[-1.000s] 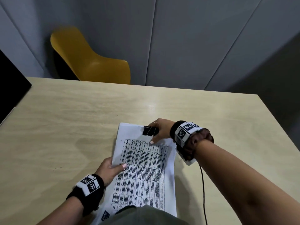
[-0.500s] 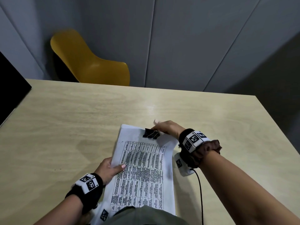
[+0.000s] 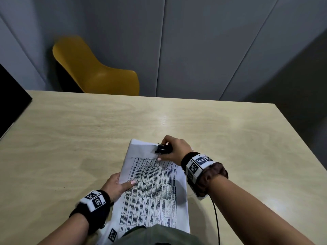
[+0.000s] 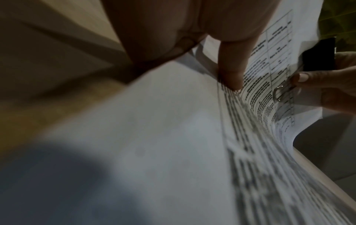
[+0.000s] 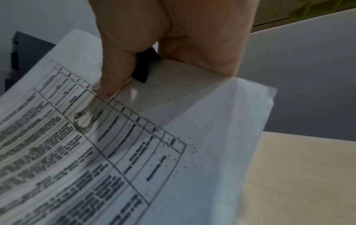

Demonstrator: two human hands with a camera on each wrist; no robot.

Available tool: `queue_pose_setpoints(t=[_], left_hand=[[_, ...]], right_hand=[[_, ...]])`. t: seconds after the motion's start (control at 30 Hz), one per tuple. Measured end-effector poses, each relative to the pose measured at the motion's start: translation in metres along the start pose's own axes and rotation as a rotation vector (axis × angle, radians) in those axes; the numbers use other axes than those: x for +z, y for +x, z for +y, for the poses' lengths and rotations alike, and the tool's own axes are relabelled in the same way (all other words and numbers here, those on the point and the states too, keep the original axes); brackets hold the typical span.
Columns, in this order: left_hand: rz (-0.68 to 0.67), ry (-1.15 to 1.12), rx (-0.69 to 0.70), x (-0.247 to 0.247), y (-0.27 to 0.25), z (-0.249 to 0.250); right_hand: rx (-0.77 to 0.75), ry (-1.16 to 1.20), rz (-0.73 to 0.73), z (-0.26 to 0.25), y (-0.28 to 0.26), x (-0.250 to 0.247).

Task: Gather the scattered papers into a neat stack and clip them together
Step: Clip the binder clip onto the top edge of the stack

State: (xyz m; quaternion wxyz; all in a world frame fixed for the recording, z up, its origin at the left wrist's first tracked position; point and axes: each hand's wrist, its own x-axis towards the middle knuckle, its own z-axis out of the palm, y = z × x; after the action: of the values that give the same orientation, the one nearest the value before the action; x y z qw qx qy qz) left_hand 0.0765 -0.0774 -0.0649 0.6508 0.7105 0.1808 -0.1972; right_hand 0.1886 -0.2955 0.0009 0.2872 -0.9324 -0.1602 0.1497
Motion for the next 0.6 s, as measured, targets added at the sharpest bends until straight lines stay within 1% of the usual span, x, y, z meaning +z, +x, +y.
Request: queue_pose_setpoints(t=[0.1,0.17,0.23,0.33,0.5,0.6], left_hand=[[0.009,-0.036,-0.008,0.002,-0.002,0.001],[0.009,-0.038,-0.022,0.001,0.0,-0.001],[-0.002,-0.02,-0.026,0.0,0.001,-0.002],[-0.018,-0.021,-0.033,-0.002,0.001,-0.002],[-0.036,-0.059,0.006,-0.001,0.0,-0.003],[-0.009,-0.073,0.008,-0.004,0.002,-0.004]], right_hand=[[-0.087,0.124,0.134,0.002,-0.003,-0.003],[-0.104,0.171,0.204,0.003,-0.004,-0.005],[-0.074,0.177,0.215,0.004,-0.002,-0.006],[-0.026,0.124,0.202,0.006,0.005,-0.005],[-0.001,0.057,0.179,0.006,0.011,0.0],[0.043,-0.037,0.227,0.014,0.003,0.01]])
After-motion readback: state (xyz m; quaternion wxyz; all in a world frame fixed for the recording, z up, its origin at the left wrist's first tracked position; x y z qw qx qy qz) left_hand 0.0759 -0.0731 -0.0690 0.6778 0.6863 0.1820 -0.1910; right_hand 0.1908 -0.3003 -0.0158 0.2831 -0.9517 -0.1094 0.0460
